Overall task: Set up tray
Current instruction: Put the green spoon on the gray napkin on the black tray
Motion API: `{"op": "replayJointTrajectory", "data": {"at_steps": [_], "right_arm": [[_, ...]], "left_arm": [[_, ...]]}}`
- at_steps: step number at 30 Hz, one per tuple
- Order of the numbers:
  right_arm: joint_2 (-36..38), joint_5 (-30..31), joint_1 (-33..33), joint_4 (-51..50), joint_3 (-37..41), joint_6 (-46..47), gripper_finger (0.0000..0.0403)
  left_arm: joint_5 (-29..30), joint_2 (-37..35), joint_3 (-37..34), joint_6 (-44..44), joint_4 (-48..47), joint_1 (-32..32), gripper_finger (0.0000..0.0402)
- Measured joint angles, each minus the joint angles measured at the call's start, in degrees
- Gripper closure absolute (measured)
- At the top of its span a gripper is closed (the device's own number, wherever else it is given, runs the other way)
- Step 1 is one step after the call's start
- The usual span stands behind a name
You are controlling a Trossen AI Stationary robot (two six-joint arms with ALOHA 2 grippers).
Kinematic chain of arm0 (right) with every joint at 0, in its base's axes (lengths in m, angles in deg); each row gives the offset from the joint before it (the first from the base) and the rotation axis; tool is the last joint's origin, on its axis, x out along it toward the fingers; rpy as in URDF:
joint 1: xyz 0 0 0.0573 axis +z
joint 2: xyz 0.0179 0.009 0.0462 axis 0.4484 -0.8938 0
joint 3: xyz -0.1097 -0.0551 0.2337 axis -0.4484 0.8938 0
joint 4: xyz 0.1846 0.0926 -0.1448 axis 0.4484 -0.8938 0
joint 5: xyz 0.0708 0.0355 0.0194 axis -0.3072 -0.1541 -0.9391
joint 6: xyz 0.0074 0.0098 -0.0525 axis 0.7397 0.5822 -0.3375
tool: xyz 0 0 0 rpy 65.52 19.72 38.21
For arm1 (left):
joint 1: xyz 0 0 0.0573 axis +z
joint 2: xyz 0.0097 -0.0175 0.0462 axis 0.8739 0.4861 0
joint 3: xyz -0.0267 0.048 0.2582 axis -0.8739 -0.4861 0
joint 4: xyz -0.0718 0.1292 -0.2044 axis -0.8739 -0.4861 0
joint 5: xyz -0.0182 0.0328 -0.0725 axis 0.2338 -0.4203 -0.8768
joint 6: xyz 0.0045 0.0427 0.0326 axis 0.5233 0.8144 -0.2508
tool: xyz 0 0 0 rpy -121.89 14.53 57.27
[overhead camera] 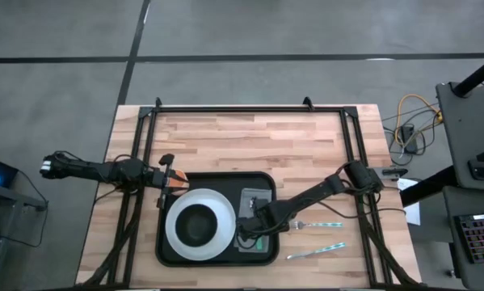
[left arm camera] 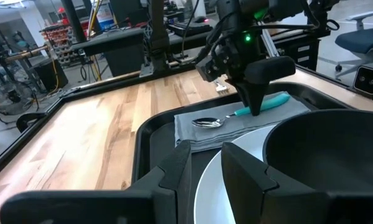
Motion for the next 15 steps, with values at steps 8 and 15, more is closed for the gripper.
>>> {"op": "replayJointTrajectory", "data": {"at_steps": [8, 15], "right_arm": [[0.95, 2.97, 0.29, -0.20, 0.00, 3.64, 0.0351], [1.60, 2.88, 1.49, -4.14, 0.00, 8.02, 0.0351]], "left_arm": [[0.00, 0.00, 0.00, -0.02, 0.00, 0.01, 0.0330], [0.00, -0.01, -0.02, -0.01, 0.00, 0.02, 0.0330]]}}
